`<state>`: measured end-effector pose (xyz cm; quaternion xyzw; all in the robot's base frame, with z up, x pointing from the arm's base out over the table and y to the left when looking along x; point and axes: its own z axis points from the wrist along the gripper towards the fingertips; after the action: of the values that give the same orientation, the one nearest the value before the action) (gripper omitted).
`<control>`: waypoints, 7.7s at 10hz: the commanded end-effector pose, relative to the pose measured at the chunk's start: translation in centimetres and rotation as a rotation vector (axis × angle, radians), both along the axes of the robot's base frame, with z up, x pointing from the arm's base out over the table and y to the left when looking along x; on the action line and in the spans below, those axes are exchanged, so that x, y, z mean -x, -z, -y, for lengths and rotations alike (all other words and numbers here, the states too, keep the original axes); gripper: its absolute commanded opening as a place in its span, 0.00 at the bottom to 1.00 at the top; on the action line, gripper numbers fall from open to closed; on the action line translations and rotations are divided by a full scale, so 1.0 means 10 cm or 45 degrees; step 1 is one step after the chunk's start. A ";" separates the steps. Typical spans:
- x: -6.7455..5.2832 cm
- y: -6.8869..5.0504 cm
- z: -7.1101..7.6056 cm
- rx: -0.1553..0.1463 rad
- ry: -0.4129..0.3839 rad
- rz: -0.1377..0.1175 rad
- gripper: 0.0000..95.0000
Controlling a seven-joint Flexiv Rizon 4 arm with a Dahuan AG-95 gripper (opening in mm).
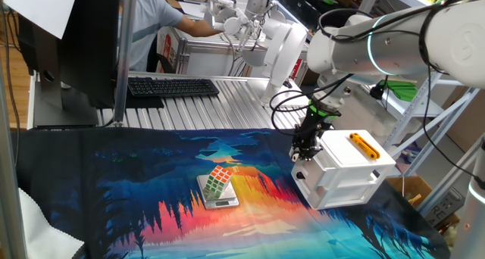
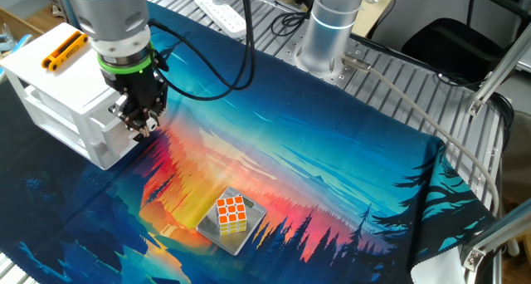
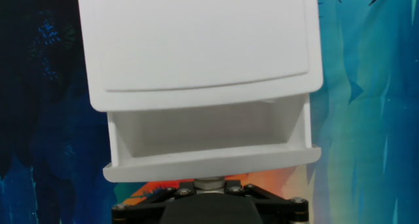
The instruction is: Grasp the handle and open the drawer
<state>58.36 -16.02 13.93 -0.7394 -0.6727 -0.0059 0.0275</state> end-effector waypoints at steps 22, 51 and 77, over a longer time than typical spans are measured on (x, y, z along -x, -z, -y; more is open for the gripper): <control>0.04 0.02 -0.42 -0.020 0.053 -0.016 0.00; 0.14 0.02 -0.95 -0.098 0.066 -0.058 0.00; 0.18 0.02 -1.15 -0.082 0.090 -0.059 1.00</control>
<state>56.52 -4.48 13.72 -0.7613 -0.6447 -0.0119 0.0676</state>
